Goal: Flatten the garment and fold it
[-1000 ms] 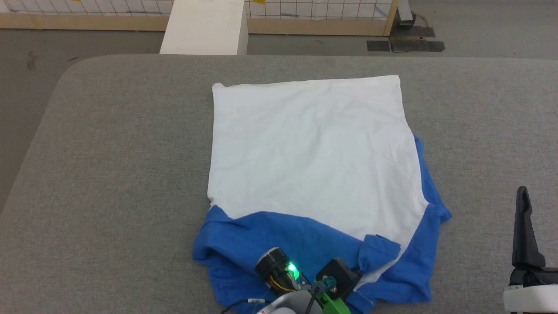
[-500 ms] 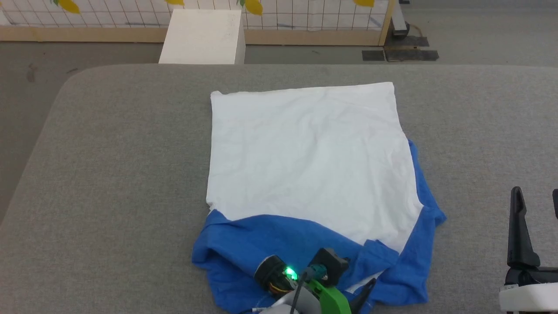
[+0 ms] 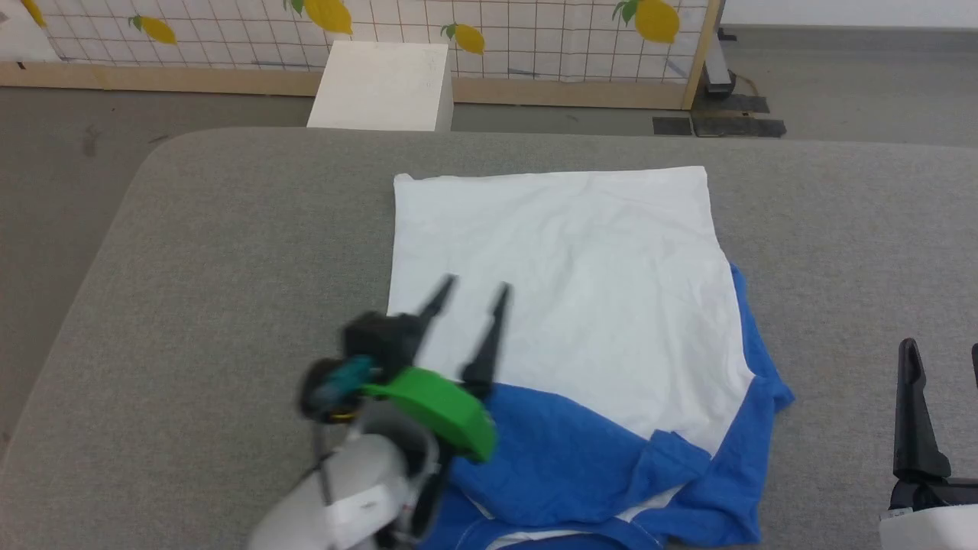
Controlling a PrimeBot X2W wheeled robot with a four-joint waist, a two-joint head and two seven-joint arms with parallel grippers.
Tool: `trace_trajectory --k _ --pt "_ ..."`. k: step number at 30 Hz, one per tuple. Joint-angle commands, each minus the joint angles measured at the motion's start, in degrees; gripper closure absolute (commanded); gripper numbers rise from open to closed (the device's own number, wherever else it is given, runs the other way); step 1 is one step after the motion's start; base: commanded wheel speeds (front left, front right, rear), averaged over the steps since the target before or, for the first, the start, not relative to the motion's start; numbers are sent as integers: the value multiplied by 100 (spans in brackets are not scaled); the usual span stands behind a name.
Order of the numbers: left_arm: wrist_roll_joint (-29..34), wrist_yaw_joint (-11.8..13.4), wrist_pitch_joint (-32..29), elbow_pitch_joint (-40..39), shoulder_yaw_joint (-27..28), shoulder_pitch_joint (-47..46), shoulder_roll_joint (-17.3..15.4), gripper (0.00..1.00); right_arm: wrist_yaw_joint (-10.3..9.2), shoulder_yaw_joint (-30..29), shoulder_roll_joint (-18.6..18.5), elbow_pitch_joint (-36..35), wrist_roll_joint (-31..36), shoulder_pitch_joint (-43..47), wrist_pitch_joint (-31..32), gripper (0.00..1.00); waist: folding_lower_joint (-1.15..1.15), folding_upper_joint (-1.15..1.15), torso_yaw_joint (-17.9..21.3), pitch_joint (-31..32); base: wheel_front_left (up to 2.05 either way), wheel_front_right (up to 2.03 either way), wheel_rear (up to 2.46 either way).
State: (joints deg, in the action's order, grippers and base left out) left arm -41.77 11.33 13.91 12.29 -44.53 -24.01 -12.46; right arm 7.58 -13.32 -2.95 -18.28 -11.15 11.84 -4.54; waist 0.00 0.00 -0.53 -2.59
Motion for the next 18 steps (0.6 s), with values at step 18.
trace_trajectory --k 18 --pt "1413 678 107 -2460 2826 3263 -837 0 -9 -16 7 112 -140 158 -51 0 0 0 -132 -17 0 0 0"
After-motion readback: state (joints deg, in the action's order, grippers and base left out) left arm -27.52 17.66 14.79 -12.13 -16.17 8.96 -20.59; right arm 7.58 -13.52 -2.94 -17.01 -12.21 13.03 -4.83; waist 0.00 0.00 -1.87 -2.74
